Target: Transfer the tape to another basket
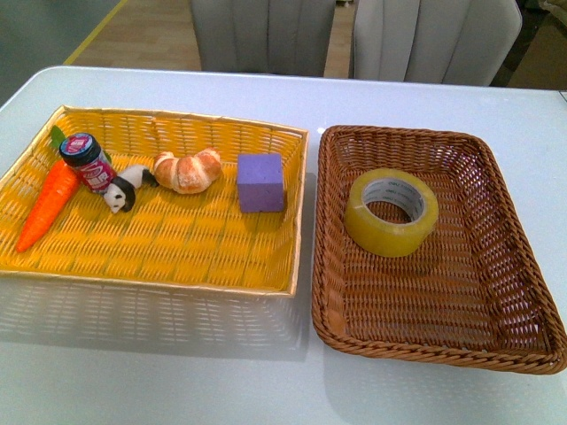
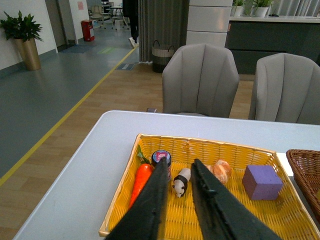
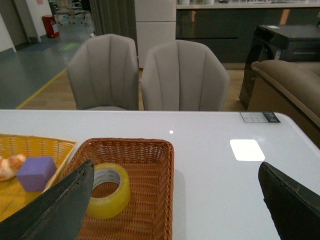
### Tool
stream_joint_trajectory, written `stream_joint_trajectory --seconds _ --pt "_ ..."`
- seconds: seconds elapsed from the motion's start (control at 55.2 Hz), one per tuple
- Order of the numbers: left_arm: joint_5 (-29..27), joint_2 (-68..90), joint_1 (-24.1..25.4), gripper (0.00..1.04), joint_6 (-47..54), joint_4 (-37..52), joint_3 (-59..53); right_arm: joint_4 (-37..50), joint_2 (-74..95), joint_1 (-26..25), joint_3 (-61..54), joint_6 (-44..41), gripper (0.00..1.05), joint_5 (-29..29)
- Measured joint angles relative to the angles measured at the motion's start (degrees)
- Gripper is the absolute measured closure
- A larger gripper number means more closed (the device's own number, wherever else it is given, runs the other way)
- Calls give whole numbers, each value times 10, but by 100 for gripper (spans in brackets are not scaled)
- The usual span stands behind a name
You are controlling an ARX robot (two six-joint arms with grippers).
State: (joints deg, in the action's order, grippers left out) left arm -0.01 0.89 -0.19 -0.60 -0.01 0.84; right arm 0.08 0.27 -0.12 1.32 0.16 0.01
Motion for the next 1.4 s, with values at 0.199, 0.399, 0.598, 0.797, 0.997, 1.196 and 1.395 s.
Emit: stream_joint_trajectory --seconds 0.199,0.399,0.598,0.797,0.997,1.196,1.395 --pt "0 0 0 45 0 0 0 0 0 0 0 0 9 0" --pt "0 0 0 11 0 0 0 0 0 0 0 0 9 0" --pt "0 0 0 9 1 0 0 0 0 0 0 0 9 0" --pt "0 0 0 9 1 0 0 0 0 0 0 0 9 0" --pt "0 0 0 9 1 0 0 0 0 0 0 0 9 0" --pt "0 0 0 9 1 0 0 0 0 0 0 0 9 0" --pt "0 0 0 9 1 0 0 0 0 0 0 0 9 0"
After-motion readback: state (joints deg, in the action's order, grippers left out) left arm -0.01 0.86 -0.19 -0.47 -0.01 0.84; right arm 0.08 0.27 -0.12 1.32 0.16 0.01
